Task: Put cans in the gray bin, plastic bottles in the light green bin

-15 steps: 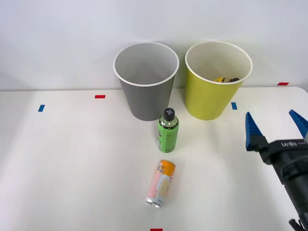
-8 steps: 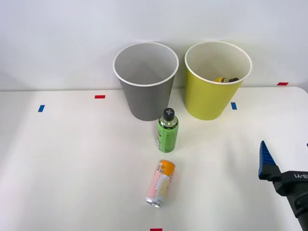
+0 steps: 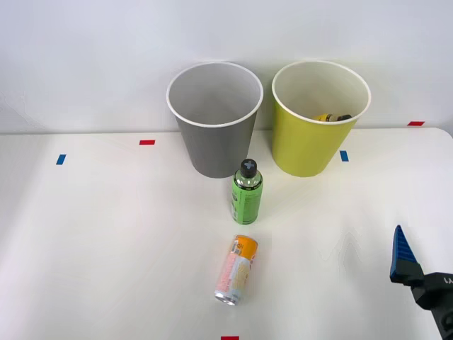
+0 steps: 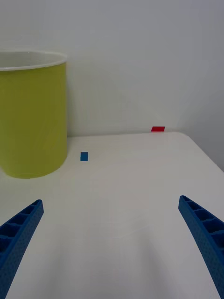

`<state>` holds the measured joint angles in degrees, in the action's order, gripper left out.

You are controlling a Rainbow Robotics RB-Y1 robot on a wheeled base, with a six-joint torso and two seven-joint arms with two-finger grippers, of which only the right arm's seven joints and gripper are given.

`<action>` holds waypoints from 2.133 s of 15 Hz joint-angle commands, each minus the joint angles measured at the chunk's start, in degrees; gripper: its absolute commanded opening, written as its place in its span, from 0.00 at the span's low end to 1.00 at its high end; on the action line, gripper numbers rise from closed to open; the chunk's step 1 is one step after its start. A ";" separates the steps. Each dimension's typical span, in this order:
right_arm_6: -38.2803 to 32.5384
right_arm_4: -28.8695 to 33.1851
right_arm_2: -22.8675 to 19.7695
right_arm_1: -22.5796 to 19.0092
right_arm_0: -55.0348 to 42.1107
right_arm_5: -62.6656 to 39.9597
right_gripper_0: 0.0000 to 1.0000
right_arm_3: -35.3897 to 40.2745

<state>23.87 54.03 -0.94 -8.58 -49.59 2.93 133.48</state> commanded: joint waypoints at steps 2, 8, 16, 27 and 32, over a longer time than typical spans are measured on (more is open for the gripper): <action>12.87 -5.87 -7.05 8.58 -1.21 15.71 1.00 -8.24; 40.29 -17.29 -5.91 6.47 -5.35 32.32 1.00 -19.84; 61.04 -46.03 12.37 -2.49 -5.35 41.37 1.00 -32.32; 67.36 -54.82 20.19 -2.05 -5.08 40.14 1.00 -32.32; 67.54 -55.09 19.75 -2.23 -5.17 40.40 1.00 -32.32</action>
<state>91.39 -1.05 18.83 -10.80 -54.75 43.31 101.15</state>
